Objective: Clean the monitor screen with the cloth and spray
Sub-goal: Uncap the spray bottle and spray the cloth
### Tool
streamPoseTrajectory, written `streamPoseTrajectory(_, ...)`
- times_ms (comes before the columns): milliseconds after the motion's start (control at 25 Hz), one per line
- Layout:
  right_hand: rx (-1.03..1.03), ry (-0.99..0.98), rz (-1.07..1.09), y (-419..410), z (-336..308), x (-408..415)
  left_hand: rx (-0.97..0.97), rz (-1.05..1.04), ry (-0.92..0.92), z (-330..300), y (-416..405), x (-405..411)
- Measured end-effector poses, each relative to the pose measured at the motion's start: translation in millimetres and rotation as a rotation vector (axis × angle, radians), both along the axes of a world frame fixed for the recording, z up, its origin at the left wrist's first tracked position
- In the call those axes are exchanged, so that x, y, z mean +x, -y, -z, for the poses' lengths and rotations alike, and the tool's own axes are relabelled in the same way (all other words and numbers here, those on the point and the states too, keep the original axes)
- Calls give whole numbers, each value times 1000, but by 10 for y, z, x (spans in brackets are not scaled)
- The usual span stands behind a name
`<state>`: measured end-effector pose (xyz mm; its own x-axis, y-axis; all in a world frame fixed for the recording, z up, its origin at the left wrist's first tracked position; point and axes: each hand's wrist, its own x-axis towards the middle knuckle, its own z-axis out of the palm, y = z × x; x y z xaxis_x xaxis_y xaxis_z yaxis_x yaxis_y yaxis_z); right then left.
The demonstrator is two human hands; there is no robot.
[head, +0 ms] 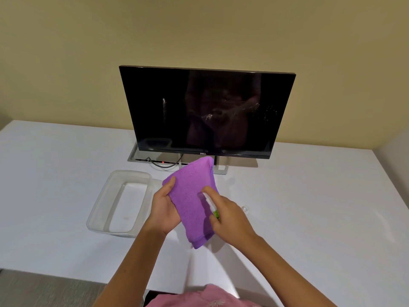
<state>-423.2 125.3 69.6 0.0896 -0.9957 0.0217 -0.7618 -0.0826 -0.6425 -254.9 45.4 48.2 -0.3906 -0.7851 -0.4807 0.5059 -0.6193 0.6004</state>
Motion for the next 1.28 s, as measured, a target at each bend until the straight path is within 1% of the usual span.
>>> streamPoseTrajectory(160, -34, 50, 133, 92, -128, -118, -10, -8, -33, -105, -17, -23)
streamPoseTrajectory(240, -62, 31, 176, 203, -219, -173, -13, -15, -36, -124, -22, -28)
streamPoseTrajectory(360, -94, -47, 142, 312, -352, -144, -41, -3, -56, -159, -37, -55)
streamPoseTrajectory(480, -87, -41, 54, 296, -428, 15, -56, 16, -62, -179, -36, -77)
streamPoseTrajectory(720, -88, -100, -22, 79, -326, 158, -35, 55, -39, -188, -22, -90)
streamPoseTrajectory(840, -63, -85, 7, -17, -252, 93, -40, 48, -11, -198, -16, -88)
streamPoseTrajectory(1040, -86, -22, 179, 69, -288, -116, -52, 31, -54, -200, -33, -99)
streamPoseTrajectory(1160, -108, 12, 170, 136, -355, -67, -49, 40, -77, -191, -41, -115)
streamPoseTrajectory(1280, -141, -20, 101, 100, -377, 64, -48, 49, -82, -174, -41, -114)
